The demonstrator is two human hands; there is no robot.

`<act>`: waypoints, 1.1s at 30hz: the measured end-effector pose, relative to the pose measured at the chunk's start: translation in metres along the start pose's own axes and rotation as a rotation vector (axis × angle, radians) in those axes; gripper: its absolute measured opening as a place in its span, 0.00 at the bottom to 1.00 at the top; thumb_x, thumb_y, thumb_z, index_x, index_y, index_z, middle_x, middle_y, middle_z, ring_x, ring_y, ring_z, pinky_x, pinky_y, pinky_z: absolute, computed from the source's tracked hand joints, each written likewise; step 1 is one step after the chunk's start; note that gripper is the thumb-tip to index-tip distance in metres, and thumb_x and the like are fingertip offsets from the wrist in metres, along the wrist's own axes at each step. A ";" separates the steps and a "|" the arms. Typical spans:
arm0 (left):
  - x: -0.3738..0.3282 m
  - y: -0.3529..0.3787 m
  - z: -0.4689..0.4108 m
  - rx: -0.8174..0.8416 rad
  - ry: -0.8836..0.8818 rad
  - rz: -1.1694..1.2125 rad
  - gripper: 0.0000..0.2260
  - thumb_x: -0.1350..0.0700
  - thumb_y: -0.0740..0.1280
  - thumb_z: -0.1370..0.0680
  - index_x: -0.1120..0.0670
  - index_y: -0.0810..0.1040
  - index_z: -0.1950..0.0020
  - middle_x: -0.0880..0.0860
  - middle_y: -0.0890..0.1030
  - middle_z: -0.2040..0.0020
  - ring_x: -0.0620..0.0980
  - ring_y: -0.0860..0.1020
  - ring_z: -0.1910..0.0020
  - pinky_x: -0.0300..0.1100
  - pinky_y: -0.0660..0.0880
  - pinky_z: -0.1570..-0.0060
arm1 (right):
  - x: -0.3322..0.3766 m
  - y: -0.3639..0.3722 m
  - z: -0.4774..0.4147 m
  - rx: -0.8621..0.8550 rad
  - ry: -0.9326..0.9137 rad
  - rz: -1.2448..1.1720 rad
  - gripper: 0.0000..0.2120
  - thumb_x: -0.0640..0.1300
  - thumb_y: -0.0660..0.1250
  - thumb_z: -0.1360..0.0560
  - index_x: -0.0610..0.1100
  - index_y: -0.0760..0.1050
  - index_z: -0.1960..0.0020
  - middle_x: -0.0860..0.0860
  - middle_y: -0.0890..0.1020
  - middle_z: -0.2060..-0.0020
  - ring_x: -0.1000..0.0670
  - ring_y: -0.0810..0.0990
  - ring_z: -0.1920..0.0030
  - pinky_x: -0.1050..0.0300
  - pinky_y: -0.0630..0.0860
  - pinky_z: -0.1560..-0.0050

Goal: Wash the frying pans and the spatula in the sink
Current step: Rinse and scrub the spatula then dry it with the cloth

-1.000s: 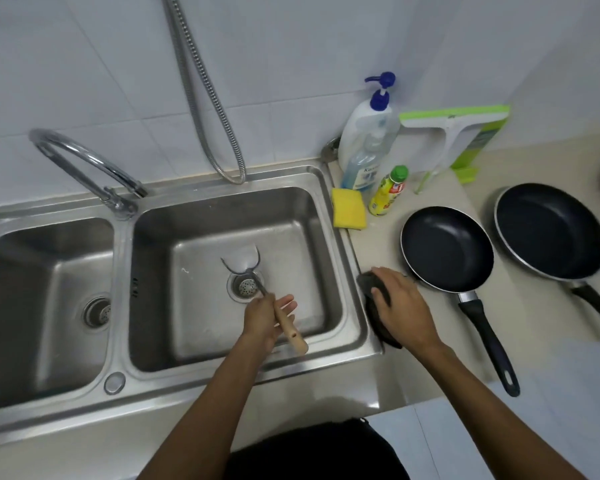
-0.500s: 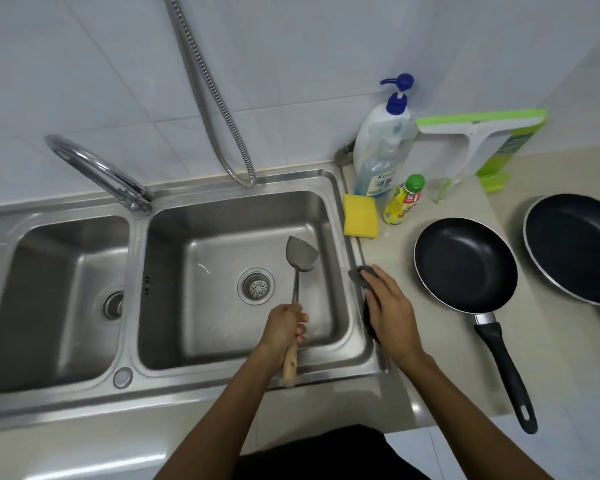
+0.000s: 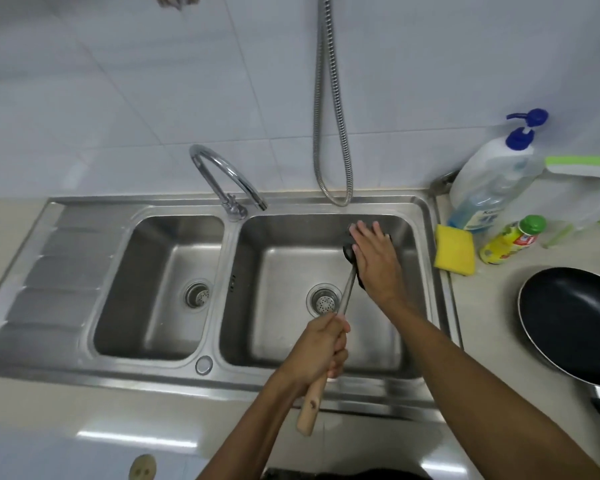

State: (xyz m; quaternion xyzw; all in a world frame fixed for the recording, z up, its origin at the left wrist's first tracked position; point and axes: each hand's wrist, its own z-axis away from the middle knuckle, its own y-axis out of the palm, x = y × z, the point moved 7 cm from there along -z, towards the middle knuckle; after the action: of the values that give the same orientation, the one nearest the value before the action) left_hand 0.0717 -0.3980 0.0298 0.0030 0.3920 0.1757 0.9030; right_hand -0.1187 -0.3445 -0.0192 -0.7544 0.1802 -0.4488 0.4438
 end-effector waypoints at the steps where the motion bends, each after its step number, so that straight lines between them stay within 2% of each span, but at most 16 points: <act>1: -0.005 -0.006 0.003 0.000 0.013 0.000 0.10 0.54 0.57 0.15 0.56 0.71 0.53 0.49 0.64 0.73 0.44 0.61 0.79 0.32 0.59 0.80 | 0.007 0.000 -0.007 -0.016 0.006 -0.013 0.23 0.49 0.51 0.16 0.46 0.69 0.24 0.48 0.71 0.25 0.41 0.63 0.22 0.38 0.61 0.23; 6: -0.019 -0.032 0.016 0.029 0.051 -0.058 0.10 0.53 0.56 0.15 0.56 0.71 0.52 0.49 0.65 0.71 0.44 0.62 0.78 0.35 0.61 0.79 | 0.033 0.000 -0.029 -0.073 0.065 -0.065 0.19 0.47 0.56 0.15 0.48 0.73 0.26 0.50 0.73 0.26 0.43 0.66 0.24 0.37 0.60 0.25; 10: -0.017 -0.044 0.022 0.085 0.031 -0.123 0.09 0.54 0.56 0.16 0.56 0.71 0.53 0.49 0.67 0.70 0.45 0.63 0.77 0.36 0.61 0.79 | 0.024 -0.008 -0.045 -0.098 0.186 -0.226 0.17 0.45 0.57 0.15 0.46 0.74 0.28 0.48 0.78 0.31 0.45 0.75 0.31 0.48 0.69 0.29; 12: -0.015 -0.047 0.025 0.104 0.023 -0.137 0.08 0.55 0.56 0.17 0.55 0.71 0.54 0.49 0.67 0.71 0.45 0.63 0.77 0.37 0.61 0.78 | 0.019 -0.013 -0.046 -0.119 0.265 -0.256 0.18 0.45 0.56 0.14 0.44 0.73 0.28 0.46 0.79 0.32 0.45 0.76 0.32 0.48 0.71 0.30; 15: -0.021 -0.047 0.024 0.119 0.029 -0.118 0.07 0.56 0.58 0.18 0.55 0.71 0.53 0.48 0.67 0.72 0.45 0.63 0.78 0.36 0.62 0.79 | 0.045 -0.013 -0.025 -0.153 0.192 -0.261 0.17 0.42 0.58 0.15 0.44 0.74 0.28 0.50 0.75 0.29 0.49 0.70 0.26 0.54 0.64 0.24; 17: -0.024 -0.050 0.019 0.127 0.017 -0.088 0.06 0.57 0.57 0.18 0.56 0.70 0.53 0.47 0.68 0.73 0.45 0.64 0.78 0.35 0.63 0.80 | 0.068 -0.004 -0.007 -0.074 0.108 -0.381 0.16 0.40 0.59 0.15 0.45 0.75 0.29 0.54 0.73 0.28 0.58 0.64 0.23 0.61 0.58 0.22; 20: -0.025 -0.058 0.014 0.115 0.015 -0.079 0.07 0.57 0.57 0.17 0.56 0.71 0.52 0.47 0.68 0.73 0.44 0.64 0.78 0.35 0.62 0.80 | 0.083 0.000 0.008 0.053 0.135 -0.567 0.17 0.40 0.61 0.16 0.49 0.76 0.29 0.58 0.75 0.30 0.69 0.66 0.28 0.60 0.61 0.23; 22: -0.027 -0.063 0.010 0.087 0.026 -0.073 0.08 0.56 0.56 0.16 0.56 0.70 0.53 0.47 0.68 0.73 0.44 0.64 0.78 0.35 0.62 0.80 | 0.093 -0.005 0.017 0.082 0.160 -0.626 0.17 0.41 0.62 0.16 0.51 0.76 0.29 0.60 0.76 0.31 0.67 0.69 0.30 0.59 0.64 0.24; 24: -0.036 -0.067 0.004 0.052 0.072 -0.096 0.09 0.56 0.55 0.16 0.55 0.69 0.54 0.47 0.68 0.72 0.45 0.64 0.77 0.37 0.62 0.78 | 0.116 -0.010 0.026 0.112 0.072 -0.651 0.17 0.41 0.63 0.16 0.50 0.77 0.30 0.60 0.77 0.31 0.63 0.70 0.28 0.61 0.64 0.24; 27: -0.054 -0.074 -0.004 -0.024 0.243 -0.401 0.12 0.51 0.54 0.15 0.55 0.70 0.54 0.50 0.74 0.68 0.46 0.69 0.75 0.41 0.67 0.74 | 0.141 -0.015 0.018 0.147 -0.169 -0.496 0.16 0.36 0.64 0.17 0.46 0.78 0.31 0.55 0.78 0.32 0.57 0.70 0.26 0.61 0.64 0.25; 29: -0.062 -0.074 -0.002 -0.123 0.376 -0.698 0.10 0.50 0.56 0.15 0.54 0.69 0.53 0.51 0.77 0.63 0.44 0.72 0.72 0.34 0.67 0.72 | 0.135 -0.021 -0.005 0.082 -0.292 -0.246 0.18 0.30 0.65 0.21 0.42 0.80 0.34 0.49 0.80 0.34 0.50 0.73 0.28 0.51 0.69 0.26; 31: -0.069 -0.067 0.008 -0.218 0.511 -0.886 0.06 0.52 0.59 0.16 0.52 0.67 0.50 0.49 0.75 0.63 0.44 0.70 0.71 0.34 0.62 0.74 | 0.118 -0.037 -0.035 -0.038 -0.289 -0.013 0.21 0.25 0.67 0.26 0.38 0.81 0.37 0.45 0.82 0.37 0.43 0.75 0.30 0.44 0.71 0.28; 33: -0.075 -0.059 0.017 -0.295 0.605 -0.987 0.05 0.52 0.59 0.16 0.52 0.67 0.47 0.48 0.73 0.63 0.46 0.68 0.70 0.36 0.59 0.74 | 0.107 -0.055 -0.059 -0.067 -0.230 0.114 0.19 0.27 0.70 0.28 0.40 0.81 0.40 0.45 0.84 0.41 0.42 0.78 0.34 0.46 0.73 0.30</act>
State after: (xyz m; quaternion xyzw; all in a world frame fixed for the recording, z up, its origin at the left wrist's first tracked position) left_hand 0.0552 -0.4751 0.0866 -0.3549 0.5585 -0.2189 0.7171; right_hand -0.1181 -0.4167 0.0939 -0.8039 0.1858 -0.3271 0.4608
